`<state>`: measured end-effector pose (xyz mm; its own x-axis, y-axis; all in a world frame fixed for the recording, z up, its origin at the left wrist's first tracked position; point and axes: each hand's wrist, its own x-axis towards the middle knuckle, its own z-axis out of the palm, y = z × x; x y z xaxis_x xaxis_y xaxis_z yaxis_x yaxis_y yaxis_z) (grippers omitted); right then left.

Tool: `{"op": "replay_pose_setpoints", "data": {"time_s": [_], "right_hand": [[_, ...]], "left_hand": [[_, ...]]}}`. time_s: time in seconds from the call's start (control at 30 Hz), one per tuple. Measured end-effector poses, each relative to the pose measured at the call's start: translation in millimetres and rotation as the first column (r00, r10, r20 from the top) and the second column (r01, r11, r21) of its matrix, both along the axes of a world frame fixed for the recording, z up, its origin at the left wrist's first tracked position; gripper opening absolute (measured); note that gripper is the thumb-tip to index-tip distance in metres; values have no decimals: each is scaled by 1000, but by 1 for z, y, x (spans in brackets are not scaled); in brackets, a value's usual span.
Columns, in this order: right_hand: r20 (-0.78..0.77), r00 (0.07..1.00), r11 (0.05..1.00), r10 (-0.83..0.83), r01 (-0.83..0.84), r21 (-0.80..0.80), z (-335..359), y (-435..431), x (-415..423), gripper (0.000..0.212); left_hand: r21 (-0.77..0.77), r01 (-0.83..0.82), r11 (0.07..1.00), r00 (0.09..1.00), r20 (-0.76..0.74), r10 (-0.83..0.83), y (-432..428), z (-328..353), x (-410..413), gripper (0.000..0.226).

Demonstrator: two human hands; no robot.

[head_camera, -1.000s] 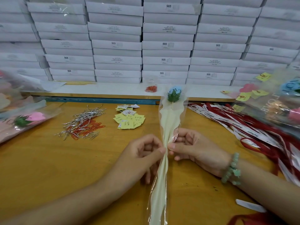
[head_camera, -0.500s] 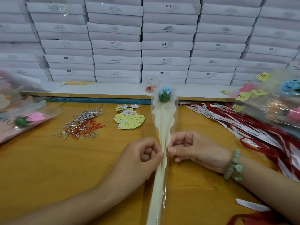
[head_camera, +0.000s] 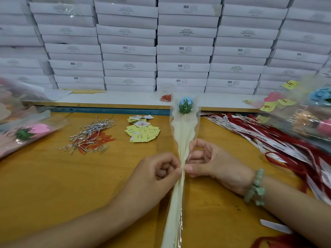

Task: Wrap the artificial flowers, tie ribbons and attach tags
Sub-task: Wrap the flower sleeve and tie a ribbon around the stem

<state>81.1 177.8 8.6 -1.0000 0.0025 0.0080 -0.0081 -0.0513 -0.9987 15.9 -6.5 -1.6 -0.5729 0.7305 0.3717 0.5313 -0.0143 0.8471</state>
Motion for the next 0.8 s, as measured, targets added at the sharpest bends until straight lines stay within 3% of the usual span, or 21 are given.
{"op": "replay_pose_setpoints", "data": {"time_s": [0.13,0.33,0.47,0.6,0.7,0.8], "right_hand": [[-16,1000,1000,13,-13,3,-1,1,1,42],[-17,1000,996,11,-10,88,-3,1,1,60],[-18,1000,990,21,-18,137,-3,-1,0,49],[0,1000,984,22,-22,177,0,-1,1,37],[24,1000,983,-10,5,185,0,-3,1,41],[105,994,966,-36,7,259,7,-2,1,32]], "left_hand": [[24,25,999,999,33,-26,0,2,3,14],[-53,-32,998,995,-101,26,0,-3,4,27],[-144,-102,984,961,-270,60,-2,-5,4,31],[-236,-209,949,850,-524,57,-2,-4,5,31],[-244,-217,945,851,-522,60,-1,-5,2,31],[-240,-203,949,875,-479,66,1,-6,-1,39]]}}
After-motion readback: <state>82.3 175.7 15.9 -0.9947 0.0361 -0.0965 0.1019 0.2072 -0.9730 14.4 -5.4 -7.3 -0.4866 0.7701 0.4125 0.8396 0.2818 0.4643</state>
